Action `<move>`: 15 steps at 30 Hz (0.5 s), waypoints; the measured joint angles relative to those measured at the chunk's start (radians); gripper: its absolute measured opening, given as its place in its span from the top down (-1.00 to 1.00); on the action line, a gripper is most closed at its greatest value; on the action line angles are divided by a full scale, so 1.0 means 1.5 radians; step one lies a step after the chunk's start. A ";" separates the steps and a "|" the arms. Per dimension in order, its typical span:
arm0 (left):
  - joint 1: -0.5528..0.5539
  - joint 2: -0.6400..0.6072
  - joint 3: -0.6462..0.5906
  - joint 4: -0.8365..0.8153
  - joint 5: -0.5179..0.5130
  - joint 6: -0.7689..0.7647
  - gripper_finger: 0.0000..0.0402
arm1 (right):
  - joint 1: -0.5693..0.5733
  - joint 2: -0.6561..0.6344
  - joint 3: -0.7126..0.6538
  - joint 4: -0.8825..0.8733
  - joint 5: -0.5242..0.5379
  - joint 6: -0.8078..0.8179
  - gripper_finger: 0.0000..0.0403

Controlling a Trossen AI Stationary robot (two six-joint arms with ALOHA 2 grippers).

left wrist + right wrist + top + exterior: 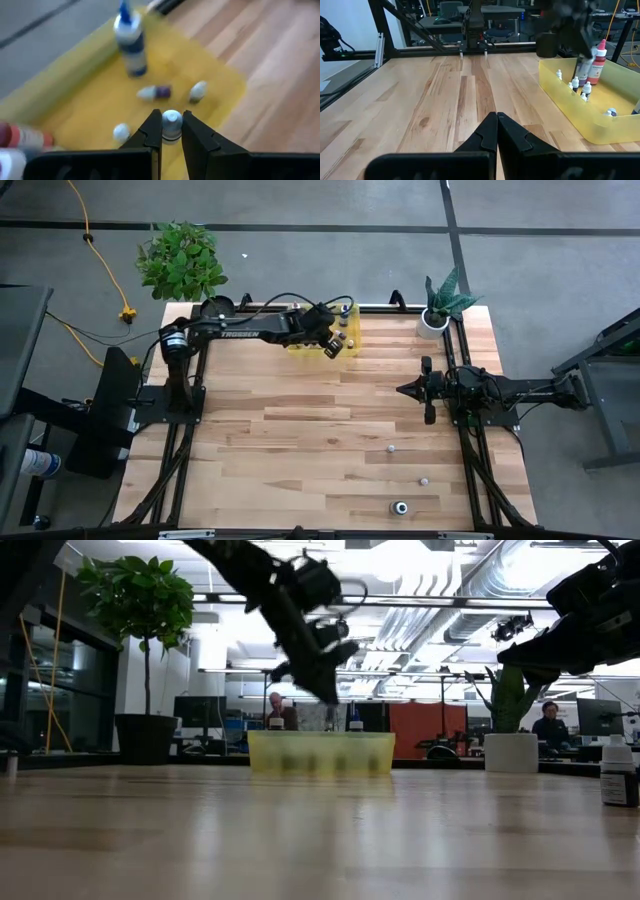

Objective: Pick & Place food coloring
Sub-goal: Put the small blue food coloring bottle into the yellow container

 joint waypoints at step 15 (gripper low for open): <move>0.013 0.101 -0.001 0.099 -0.041 -0.063 0.82 | 0.000 -0.001 0.000 -0.001 -0.001 0.000 1.00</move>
